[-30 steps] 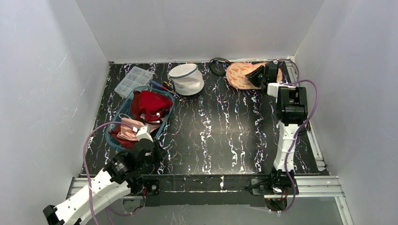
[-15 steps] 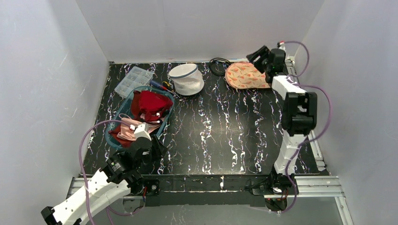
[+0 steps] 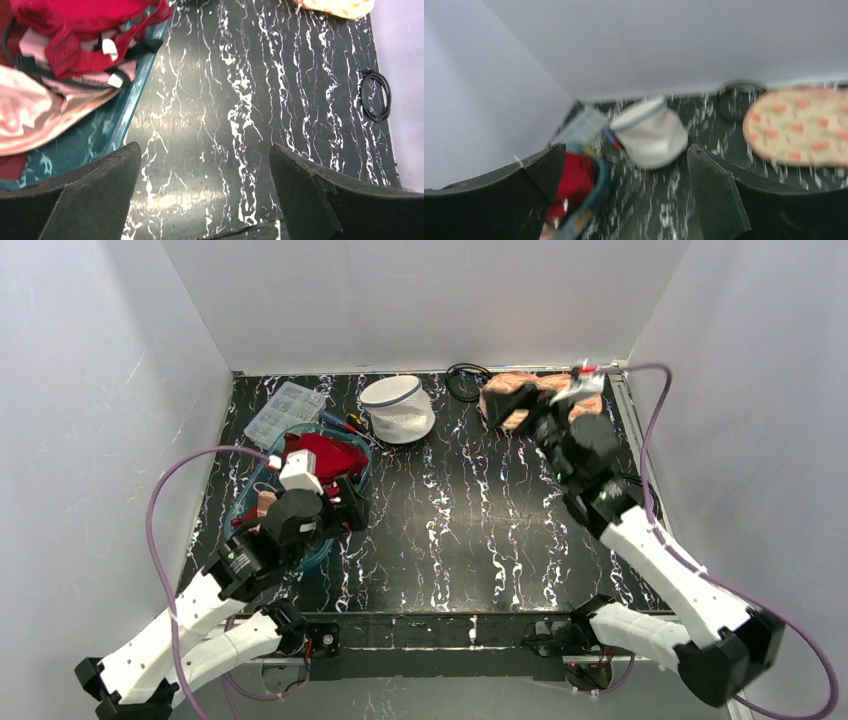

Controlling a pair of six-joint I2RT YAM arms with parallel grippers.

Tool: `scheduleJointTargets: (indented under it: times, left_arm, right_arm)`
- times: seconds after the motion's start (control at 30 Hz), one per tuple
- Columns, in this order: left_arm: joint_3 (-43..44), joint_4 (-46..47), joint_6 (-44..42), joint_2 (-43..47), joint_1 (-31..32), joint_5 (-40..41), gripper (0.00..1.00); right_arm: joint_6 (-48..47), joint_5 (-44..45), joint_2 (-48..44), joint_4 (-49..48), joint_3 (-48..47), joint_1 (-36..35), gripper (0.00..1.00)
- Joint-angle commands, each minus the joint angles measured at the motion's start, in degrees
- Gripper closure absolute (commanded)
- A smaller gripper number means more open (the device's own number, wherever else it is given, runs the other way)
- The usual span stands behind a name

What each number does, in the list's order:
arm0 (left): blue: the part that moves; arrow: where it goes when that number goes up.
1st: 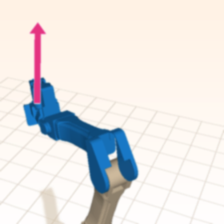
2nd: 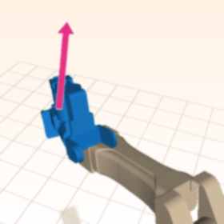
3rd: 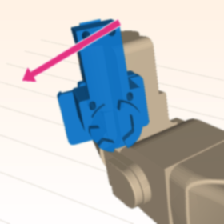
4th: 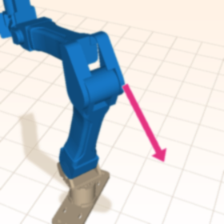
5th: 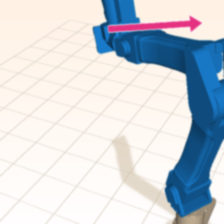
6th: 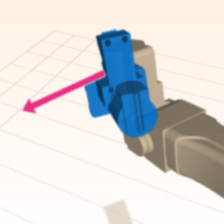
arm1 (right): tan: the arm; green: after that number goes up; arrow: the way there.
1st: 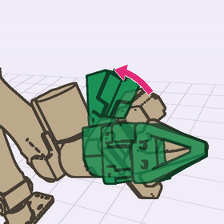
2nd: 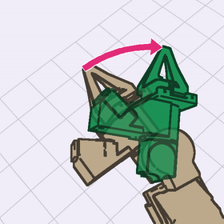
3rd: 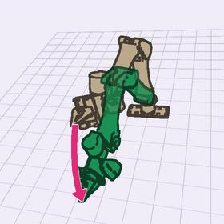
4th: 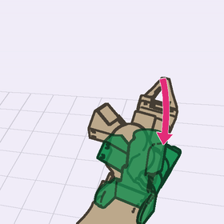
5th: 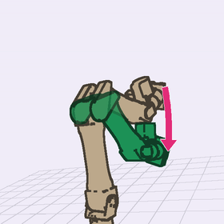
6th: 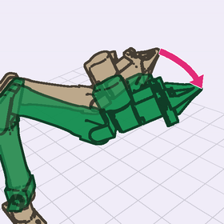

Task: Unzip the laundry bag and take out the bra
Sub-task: Pick up the laundry bag at the center of the board.

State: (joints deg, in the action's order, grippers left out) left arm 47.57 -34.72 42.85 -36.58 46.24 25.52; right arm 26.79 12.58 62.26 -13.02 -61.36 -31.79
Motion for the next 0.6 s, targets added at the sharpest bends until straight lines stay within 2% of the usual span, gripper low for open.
scheduleJointTargets:
  times: [0.0, 0.07, 0.17, 0.27, 0.37, 0.43, 0.57]
  left_arm:
    - [8.79, 5.45, -8.96, -8.02, -0.64, 1.75, 0.02]
    - [13.96, 5.57, -9.96, -14.05, -2.32, 0.69, 0.02]
    - [18.89, 7.29, -7.83, -23.99, -9.60, -7.65, 0.02]
    - [19.51, 11.29, 0.64, -30.27, -19.02, -20.83, 0.01]
    - [16.25, 19.76, 8.67, -32.85, -25.15, -29.42, 0.02]
    - [14.95, 23.99, 11.76, -33.54, -26.92, -30.29, 0.02]
    - [15.46, 27.82, 14.88, -35.55, -28.68, -28.97, 0.02]
  right_arm:
    - [-3.09, 10.98, -7.96, 9.63, 11.08, -8.77, 0.01]
    - [-1.19, 12.33, -10.33, 15.76, 13.20, -9.32, 0.01]
    - [2.95, 9.40, -12.60, 21.59, 18.06, -9.29, 0.01]
    - [9.09, 6.39, -16.53, 17.21, 28.90, -9.25, 0.01]
    - [14.88, 4.84, -20.06, 13.67, 37.45, -9.27, 0.01]
    - [20.42, 3.76, -22.57, 10.51, 42.23, -9.17, 0.01]
    - [25.42, -5.92, -24.40, -0.11, 52.72, -9.15, 0.01]
